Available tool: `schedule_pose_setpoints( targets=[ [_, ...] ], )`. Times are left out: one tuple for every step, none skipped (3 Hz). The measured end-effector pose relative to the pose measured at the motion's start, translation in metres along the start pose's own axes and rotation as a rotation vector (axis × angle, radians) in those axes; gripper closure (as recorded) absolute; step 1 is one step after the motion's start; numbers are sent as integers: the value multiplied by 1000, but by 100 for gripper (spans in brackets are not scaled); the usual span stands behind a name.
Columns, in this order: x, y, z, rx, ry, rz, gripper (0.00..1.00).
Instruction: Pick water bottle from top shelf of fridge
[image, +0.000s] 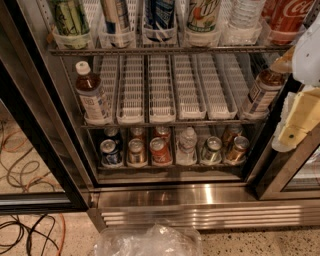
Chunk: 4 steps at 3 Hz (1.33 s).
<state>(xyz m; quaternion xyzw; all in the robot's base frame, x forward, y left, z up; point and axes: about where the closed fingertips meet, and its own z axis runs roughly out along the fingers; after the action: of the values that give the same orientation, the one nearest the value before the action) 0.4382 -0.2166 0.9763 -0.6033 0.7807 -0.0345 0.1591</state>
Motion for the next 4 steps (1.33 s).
schedule_pose_setpoints(
  targets=[
    [0,0,0,0,0,0,0],
    [-1,-6,-1,52,-66,10,0],
    [-6,3,6,113,-209,30,0],
    [-38,-6,27,177,-340,-19,0]
  ],
)
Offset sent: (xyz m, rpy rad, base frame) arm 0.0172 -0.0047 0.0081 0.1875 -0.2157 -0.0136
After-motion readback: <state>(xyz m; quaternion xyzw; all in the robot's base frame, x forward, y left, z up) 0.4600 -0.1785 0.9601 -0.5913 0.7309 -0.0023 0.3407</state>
